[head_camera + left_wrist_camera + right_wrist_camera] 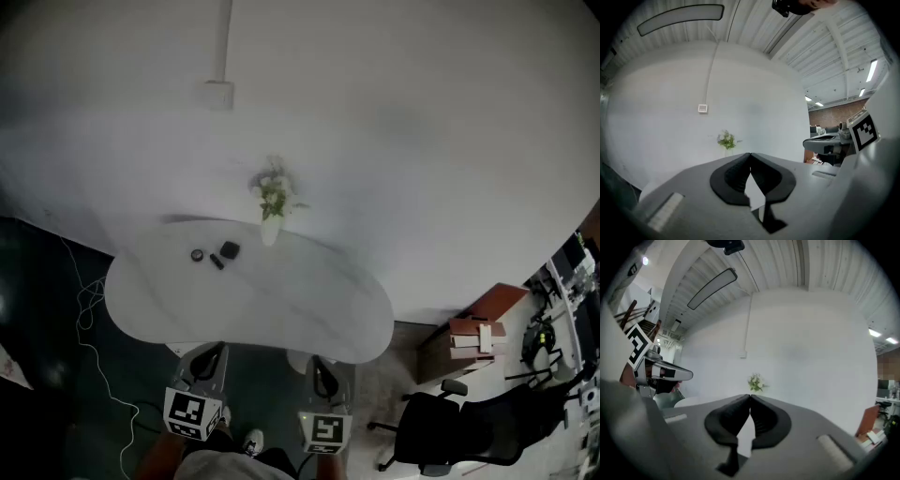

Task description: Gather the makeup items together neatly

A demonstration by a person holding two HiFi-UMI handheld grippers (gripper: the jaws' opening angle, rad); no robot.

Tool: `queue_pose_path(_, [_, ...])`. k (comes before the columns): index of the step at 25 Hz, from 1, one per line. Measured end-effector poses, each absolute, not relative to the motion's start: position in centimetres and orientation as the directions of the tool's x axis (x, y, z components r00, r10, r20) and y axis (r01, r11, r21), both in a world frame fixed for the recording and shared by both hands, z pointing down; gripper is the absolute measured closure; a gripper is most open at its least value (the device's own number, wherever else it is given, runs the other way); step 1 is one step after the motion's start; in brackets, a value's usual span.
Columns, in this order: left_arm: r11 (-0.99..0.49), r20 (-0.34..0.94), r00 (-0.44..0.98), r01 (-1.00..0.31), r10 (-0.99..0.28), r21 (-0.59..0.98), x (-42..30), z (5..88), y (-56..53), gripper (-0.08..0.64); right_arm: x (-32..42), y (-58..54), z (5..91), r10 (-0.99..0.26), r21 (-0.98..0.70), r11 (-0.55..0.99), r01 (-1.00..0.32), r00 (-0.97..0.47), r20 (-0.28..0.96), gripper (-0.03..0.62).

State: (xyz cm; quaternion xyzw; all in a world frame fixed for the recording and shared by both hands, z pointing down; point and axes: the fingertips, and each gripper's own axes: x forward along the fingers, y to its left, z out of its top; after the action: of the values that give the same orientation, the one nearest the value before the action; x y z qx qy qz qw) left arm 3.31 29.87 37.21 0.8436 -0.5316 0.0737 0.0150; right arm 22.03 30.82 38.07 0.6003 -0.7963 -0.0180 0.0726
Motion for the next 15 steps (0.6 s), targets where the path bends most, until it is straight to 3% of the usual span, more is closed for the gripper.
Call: queue_pose_path(15, [-0.366, 0.161, 0.355, -0.929, -0.921, -0.044, 0.5, 37.9, 28.3, 0.549, 19.0, 27.5, 38.5, -0.934, 0.096, 0.350, -0.932, -0.339, 0.113, 0.588])
